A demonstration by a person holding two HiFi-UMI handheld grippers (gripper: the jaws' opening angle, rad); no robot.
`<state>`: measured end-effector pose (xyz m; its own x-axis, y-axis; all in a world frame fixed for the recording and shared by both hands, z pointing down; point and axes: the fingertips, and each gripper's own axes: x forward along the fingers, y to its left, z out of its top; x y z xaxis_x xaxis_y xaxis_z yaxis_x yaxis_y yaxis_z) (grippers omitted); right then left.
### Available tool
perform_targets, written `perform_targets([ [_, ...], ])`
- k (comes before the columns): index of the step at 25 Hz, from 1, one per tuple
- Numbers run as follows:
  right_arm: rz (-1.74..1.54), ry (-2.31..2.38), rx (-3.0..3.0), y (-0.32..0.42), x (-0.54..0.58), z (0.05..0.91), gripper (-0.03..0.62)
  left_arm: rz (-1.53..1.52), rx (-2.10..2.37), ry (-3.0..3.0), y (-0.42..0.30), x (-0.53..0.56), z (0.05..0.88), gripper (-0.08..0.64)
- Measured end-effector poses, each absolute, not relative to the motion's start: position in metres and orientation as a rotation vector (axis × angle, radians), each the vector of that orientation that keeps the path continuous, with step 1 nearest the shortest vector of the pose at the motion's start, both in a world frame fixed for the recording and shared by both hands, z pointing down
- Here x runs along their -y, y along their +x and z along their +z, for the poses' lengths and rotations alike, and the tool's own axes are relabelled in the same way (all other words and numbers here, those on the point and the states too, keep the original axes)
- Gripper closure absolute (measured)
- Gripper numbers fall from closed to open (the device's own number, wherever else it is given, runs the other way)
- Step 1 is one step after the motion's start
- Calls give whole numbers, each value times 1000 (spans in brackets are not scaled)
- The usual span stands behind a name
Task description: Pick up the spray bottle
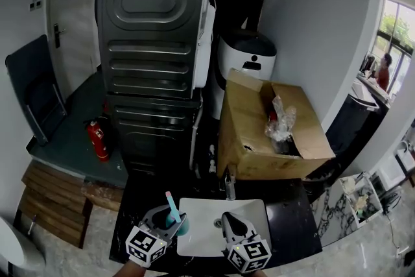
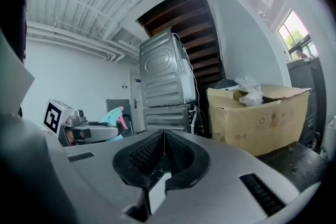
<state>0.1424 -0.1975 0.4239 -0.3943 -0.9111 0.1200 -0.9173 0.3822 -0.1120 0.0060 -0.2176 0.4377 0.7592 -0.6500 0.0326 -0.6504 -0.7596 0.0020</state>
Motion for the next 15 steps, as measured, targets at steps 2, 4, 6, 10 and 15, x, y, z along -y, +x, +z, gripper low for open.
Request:
perform_targets([
  [2,246,1708,2571,141,192,424,554,45,1061,2941,8,211,442,400],
  [4,237,1714,2567,140,192,424,555,49,1055,2952,9,210,443,400],
  [6,244,1722,2561,142,191,427,554,43,1060,2952,9,211,444,400],
  [10,261,1731,2552,145,189,433,555,27,1077,2940,7,213,443,400],
  [15,266,1724,2553,144,189,435,554,26,1082,2940,8,215,444,400],
])
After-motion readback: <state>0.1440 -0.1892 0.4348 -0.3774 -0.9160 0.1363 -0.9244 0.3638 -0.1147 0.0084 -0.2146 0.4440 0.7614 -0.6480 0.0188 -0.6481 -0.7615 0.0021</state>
